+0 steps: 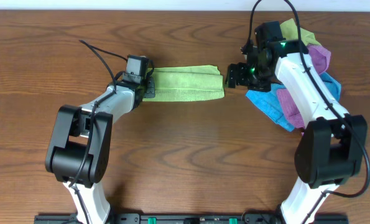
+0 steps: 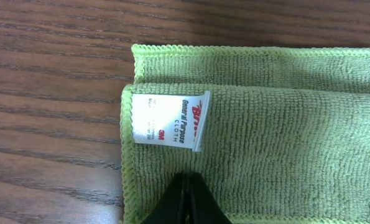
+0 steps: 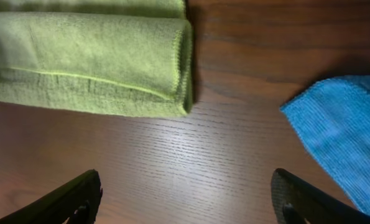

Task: Fold the cloth

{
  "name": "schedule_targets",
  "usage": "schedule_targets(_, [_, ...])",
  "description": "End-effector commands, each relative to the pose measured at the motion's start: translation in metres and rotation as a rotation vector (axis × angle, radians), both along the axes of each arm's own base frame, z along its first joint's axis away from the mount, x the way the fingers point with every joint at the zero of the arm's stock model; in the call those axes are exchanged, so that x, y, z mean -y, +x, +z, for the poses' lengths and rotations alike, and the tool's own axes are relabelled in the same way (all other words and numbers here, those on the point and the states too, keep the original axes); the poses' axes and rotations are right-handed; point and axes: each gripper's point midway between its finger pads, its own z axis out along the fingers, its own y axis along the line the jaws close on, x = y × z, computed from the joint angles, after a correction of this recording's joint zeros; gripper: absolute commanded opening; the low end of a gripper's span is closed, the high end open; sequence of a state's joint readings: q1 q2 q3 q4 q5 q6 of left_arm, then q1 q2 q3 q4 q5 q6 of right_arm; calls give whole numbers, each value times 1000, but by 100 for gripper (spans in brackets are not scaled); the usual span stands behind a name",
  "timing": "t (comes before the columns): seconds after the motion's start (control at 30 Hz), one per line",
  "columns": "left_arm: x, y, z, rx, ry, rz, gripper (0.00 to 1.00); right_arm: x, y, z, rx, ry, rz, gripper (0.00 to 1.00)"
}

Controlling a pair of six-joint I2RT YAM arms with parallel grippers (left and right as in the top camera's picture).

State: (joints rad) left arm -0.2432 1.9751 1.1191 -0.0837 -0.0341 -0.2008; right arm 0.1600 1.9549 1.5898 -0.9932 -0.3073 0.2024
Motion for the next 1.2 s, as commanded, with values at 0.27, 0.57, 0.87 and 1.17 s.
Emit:
schedule_targets(0.27, [-7,-14,-26,-84,47,-10,6,-45,2,-18,38,465,183,87])
schedule_targets(0.57, [-9,-23,-30,-121,55,-10,6,-15,43,-42,116,732,113,82])
schedule_targets(0.87, [-10,-28,-32,-145,61,-11,5,-13,61,-64,117,631,93,82])
schedule_targets(1.17, [-10,-27,-32,-142,61,-11,5,-42,45,-99,13,621,116,77])
